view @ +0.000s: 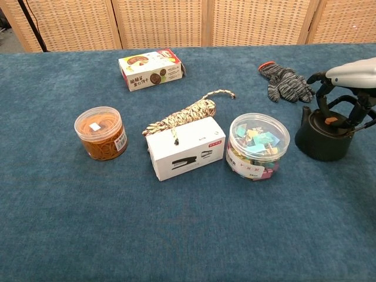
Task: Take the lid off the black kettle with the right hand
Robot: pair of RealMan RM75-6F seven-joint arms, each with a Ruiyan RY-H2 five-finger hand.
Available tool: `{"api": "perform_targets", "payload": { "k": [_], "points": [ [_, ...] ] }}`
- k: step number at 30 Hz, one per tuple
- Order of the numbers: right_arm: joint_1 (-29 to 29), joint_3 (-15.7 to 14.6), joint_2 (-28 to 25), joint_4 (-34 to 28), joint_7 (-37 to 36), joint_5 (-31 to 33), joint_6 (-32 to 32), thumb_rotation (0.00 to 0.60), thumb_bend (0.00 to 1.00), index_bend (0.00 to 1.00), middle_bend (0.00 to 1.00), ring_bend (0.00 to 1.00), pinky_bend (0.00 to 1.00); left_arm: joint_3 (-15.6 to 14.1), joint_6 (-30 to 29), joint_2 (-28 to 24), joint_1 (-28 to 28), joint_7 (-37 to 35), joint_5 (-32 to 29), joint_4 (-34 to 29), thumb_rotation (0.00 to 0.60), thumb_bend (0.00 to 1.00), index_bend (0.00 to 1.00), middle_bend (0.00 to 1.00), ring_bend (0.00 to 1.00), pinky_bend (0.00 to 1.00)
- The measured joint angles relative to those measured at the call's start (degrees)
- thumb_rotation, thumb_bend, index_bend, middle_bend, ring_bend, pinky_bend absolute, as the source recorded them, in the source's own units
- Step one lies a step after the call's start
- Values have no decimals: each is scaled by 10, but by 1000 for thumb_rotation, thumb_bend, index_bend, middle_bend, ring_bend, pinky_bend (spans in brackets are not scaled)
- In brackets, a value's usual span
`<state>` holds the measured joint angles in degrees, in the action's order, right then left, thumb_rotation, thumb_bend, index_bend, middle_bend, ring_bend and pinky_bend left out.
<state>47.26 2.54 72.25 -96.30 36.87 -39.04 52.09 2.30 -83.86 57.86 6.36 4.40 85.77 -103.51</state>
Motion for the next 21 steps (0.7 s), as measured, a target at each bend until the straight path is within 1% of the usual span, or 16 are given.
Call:
{"api": "perform_targets", "payload": {
  "k": [6, 14, 17, 21],
  "points": [
    [1, -3, 5, 4, -5, -1, 0, 600, 382, 528, 0, 0, 0, 0, 0, -1, 0, -2, 0, 0, 600, 23, 0, 0, 0, 0],
    [1, -6, 8, 6, -11, -9, 6, 600, 407, 612, 0, 0, 0, 0, -1, -1, -1, -3, 0, 1, 600, 23, 0, 0, 0, 0],
    [-2, -6, 9, 6, -13, -18, 14, 600, 435, 636, 0, 0, 0, 0, -1, -1, -1, -3, 0, 1, 600, 23, 0, 0, 0, 0],
    [-5, -5, 5, -1, -17, -30, 25, 600, 444, 651, 0, 0, 0, 0, 0, -1, 0, -3, 0, 0, 600, 23, 0, 0, 0, 0]
  ]
}}
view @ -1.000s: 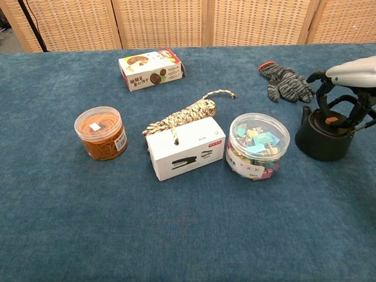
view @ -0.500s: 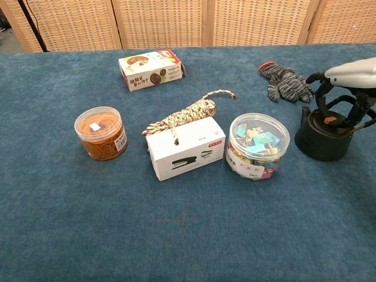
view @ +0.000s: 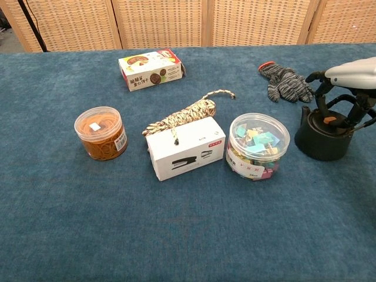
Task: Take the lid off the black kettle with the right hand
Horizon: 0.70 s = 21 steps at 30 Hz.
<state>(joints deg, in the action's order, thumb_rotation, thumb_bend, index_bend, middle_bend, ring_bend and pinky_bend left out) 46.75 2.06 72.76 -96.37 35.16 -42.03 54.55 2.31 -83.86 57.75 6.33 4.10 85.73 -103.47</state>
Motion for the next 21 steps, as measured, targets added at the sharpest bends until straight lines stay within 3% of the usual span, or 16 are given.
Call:
{"api": "perform_targets", "payload": {
  "k": [13, 21],
  "points": [
    [-8, 5, -26, -42, 1, -21, 26, 600, 453, 656, 0, 0, 0, -2, -1, -2, -1, -3, 4, -1, 600, 23, 0, 0, 0, 0],
    [-14, 2, -57, -103, 6, -50, 41, 600, 460, 655, 0, 0, 0, -3, 0, -4, 0, -8, 7, 0, 600, 23, 0, 0, 0, 0]
  ]
}}
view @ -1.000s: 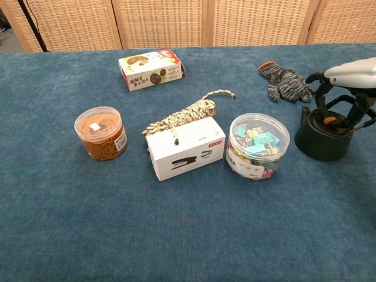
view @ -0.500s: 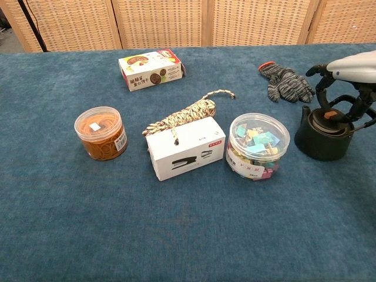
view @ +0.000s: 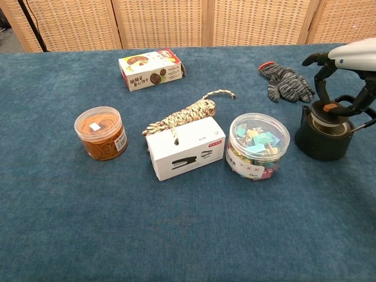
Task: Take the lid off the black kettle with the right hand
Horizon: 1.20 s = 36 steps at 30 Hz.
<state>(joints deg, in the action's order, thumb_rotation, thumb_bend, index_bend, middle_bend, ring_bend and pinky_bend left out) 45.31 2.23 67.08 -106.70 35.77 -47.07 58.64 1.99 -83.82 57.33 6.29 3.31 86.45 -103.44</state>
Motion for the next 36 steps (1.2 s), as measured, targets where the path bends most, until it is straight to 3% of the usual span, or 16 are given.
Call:
{"api": "perform_targets", "payload": {
  "k": [13, 20, 29, 31, 34, 36],
  "points": [
    [-60, -63, -34, -41, -14, -163, 37, 600, 472, 657, 0, 0, 0, -2, 2, 1, 1, 5, 1, 0, 600, 23, 0, 0, 0, 0],
    [-121, -111, -34, 8, -61, -291, 68, 600, 472, 654, 0, 0, 0, -7, 4, 7, 1, 22, 8, -4, 600, 23, 0, 0, 0, 0],
    [-154, -124, 7, 90, -86, -313, 48, 600, 472, 626, 0, 0, 0, -10, 6, 9, 1, 28, 12, -4, 600, 23, 0, 0, 0, 0],
    [-158, -122, 15, 102, -86, -311, 44, 600, 473, 564, 0, 0, 0, -11, 7, 9, 1, 29, 12, -4, 600, 23, 0, 0, 0, 0],
    [-162, -119, 19, 110, -76, -303, 32, 600, 464, 316, 0, 0, 0, -10, 9, 10, 2, 30, 11, -3, 600, 23, 0, 0, 0, 0],
    [-164, -118, 17, 107, -69, -299, 26, 600, 394, 147, 0, 0, 0, -10, 8, 10, 3, 30, 11, -4, 600, 23, 0, 0, 0, 0]
  ]
}}
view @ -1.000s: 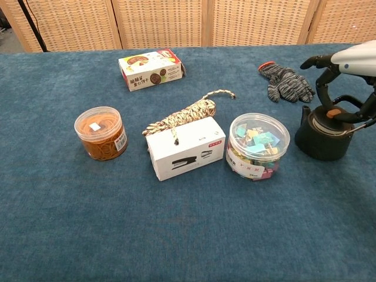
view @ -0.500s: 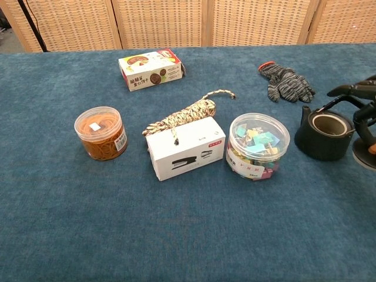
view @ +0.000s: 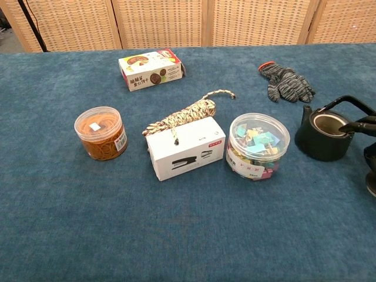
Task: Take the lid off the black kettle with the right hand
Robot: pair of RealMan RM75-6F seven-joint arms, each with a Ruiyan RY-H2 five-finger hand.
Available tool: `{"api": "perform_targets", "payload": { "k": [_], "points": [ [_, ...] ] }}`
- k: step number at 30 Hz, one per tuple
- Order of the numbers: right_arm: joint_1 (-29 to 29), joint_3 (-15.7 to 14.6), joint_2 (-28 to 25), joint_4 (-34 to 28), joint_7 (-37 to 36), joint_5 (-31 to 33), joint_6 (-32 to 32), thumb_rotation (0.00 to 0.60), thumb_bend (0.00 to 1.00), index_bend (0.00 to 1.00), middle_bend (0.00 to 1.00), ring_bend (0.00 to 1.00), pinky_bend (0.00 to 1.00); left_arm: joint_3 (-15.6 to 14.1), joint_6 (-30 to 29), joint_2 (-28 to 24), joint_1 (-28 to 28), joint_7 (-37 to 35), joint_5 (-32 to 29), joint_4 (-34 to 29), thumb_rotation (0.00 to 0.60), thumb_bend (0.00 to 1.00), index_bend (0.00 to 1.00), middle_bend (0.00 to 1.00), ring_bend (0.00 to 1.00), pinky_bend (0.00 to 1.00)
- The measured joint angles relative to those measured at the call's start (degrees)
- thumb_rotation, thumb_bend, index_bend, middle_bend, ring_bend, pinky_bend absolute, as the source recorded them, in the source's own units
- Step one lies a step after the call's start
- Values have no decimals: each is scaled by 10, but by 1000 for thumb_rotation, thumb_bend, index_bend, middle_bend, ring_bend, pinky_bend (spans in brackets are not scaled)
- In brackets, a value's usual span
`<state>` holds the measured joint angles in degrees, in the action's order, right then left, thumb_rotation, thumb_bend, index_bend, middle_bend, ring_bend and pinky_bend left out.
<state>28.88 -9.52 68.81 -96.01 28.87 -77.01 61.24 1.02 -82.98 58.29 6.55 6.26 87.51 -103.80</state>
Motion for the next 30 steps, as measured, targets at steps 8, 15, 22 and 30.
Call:
{"api": "perform_targets", "payload": {
  "k": [8, 15, 22, 30],
  "points": [
    [-16, 14, -25, -41, 9, -26, 41, 600, 320, 54, 0, 0, 0, -2, -3, -1, -2, -4, 4, 0, 600, 23, 0, 0, 0, 0],
    [-43, 30, -58, -67, -3, -49, 99, 600, 256, 70, 0, 0, 0, -4, -8, -4, -4, -15, 10, 3, 600, 23, 0, 0, 0, 0],
    [-91, 39, -69, -51, -93, -48, 153, 600, 0, 15, 0, 0, 0, -9, -16, -6, -11, -26, 16, 11, 600, 23, 0, 0, 0, 0],
    [-171, 44, -39, 40, -209, -78, 248, 600, 0, 0, 0, 0, 0, -5, -4, -6, -8, -33, -3, 16, 600, 23, 0, 0, 0, 0]
  ]
}}
